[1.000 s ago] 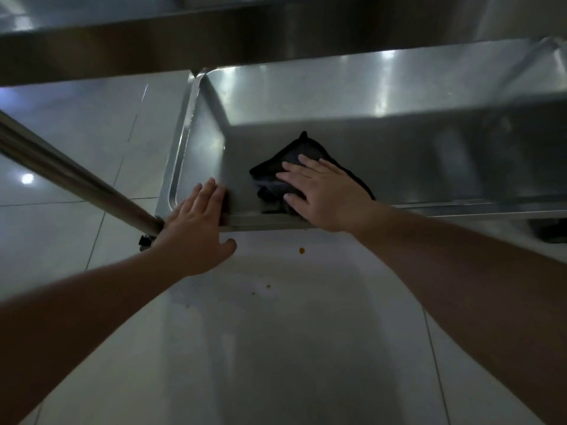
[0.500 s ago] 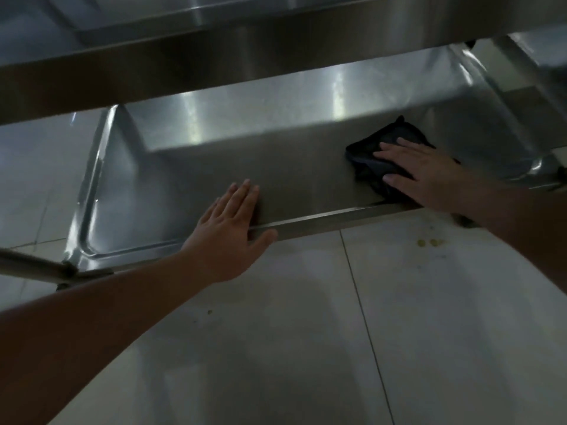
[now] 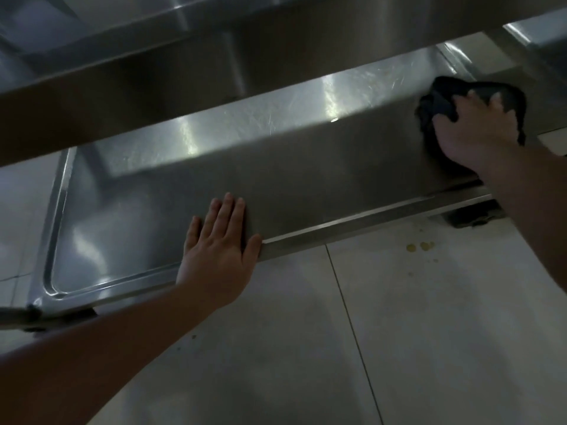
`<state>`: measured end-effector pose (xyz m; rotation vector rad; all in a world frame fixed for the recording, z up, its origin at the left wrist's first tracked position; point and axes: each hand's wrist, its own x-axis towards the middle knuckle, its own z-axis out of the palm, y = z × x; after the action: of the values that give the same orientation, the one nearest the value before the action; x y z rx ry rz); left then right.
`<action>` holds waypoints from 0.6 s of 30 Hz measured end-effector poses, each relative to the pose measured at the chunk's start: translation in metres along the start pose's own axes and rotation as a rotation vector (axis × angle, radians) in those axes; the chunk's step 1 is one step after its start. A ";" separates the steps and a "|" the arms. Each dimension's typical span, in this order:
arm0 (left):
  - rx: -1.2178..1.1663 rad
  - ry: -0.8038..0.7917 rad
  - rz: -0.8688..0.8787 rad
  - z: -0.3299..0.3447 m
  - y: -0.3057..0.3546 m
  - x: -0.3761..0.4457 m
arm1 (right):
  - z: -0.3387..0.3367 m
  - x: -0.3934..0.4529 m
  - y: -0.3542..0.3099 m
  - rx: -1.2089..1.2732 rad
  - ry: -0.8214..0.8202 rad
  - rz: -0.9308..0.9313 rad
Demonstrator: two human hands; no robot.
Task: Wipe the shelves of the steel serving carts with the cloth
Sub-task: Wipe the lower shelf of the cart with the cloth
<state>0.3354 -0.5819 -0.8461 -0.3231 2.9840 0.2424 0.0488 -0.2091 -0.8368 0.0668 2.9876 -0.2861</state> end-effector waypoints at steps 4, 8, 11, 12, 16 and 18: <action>0.018 0.004 -0.004 0.000 0.001 -0.003 | 0.008 0.004 -0.062 0.058 -0.059 -0.088; 0.011 -0.019 -0.007 -0.002 0.001 -0.002 | 0.024 -0.029 -0.139 0.027 -0.121 -0.348; 0.005 -0.037 -0.012 -0.003 0.002 0.000 | 0.036 -0.068 -0.170 -0.023 -0.182 -0.584; -0.001 -0.047 -0.013 -0.003 0.001 0.000 | 0.038 -0.082 -0.172 -0.026 -0.203 -0.663; -0.107 -0.093 -0.021 -0.006 -0.004 0.004 | 0.037 -0.129 -0.147 -0.088 -0.303 -0.903; -0.155 -0.133 -0.022 -0.011 -0.005 0.006 | 0.035 -0.145 -0.132 -0.161 -0.326 -1.010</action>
<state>0.3295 -0.5898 -0.8368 -0.3408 2.8349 0.4743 0.1891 -0.3496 -0.8255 -1.3595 2.4443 -0.1203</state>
